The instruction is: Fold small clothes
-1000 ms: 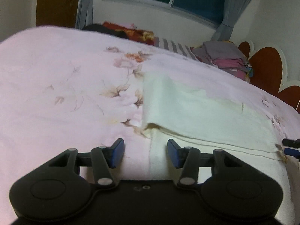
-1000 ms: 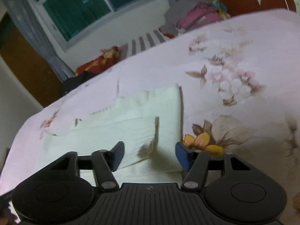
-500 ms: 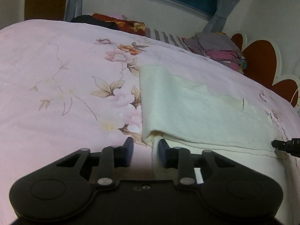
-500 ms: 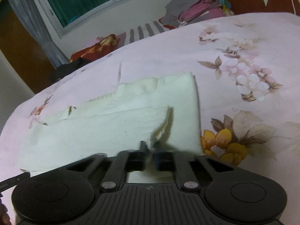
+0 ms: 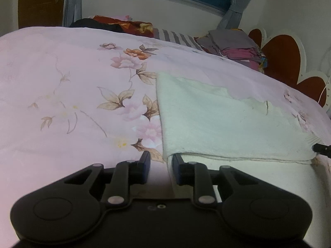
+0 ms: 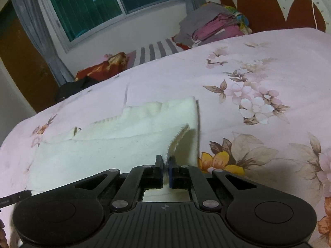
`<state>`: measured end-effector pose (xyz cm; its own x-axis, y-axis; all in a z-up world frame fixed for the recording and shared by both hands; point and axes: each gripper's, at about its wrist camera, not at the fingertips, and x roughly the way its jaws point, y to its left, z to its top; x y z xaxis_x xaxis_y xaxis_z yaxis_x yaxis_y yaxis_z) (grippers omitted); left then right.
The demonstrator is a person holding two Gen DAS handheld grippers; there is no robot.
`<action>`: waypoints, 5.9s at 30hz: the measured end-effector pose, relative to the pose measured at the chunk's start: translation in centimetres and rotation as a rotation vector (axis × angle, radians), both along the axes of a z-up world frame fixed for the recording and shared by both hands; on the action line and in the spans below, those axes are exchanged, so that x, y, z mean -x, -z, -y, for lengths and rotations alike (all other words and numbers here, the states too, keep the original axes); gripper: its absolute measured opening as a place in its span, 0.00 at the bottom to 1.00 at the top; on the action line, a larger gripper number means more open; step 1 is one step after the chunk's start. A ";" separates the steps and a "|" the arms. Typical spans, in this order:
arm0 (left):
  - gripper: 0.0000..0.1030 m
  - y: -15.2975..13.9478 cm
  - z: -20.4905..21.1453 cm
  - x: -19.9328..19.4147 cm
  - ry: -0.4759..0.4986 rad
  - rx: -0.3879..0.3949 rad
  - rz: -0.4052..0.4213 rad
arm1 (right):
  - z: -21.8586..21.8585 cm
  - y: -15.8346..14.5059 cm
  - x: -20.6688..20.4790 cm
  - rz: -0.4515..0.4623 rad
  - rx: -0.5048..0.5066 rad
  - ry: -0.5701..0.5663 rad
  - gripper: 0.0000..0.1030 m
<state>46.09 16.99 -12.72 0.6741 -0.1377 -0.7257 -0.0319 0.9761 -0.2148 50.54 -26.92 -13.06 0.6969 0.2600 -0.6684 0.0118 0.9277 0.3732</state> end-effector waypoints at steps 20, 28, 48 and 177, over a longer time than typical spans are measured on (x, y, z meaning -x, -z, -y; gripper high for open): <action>0.41 -4.5 0.8 1.9 0.004 -0.132 0.136 | 1.2 -2.3 1.5 0.069 0.031 0.006 0.34; 0.44 0.1 5.2 -2.9 0.151 -0.049 0.054 | -1.9 2.1 -1.9 -0.091 0.163 -0.038 0.33; 0.49 0.8 2.0 -13.4 0.192 -0.019 0.042 | -0.7 2.5 -7.6 -0.117 0.237 -0.034 0.33; 0.06 -1.1 -0.2 30.6 -0.090 0.480 0.061 | 7.9 -3.3 33.4 -0.002 -0.441 -0.159 0.05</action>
<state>15.49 17.19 -11.61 0.7377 -0.3861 -0.5539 -0.0852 0.7605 -0.6437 17.18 -34.78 -9.78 0.6245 0.6229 -0.4712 -0.1163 0.6707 0.7325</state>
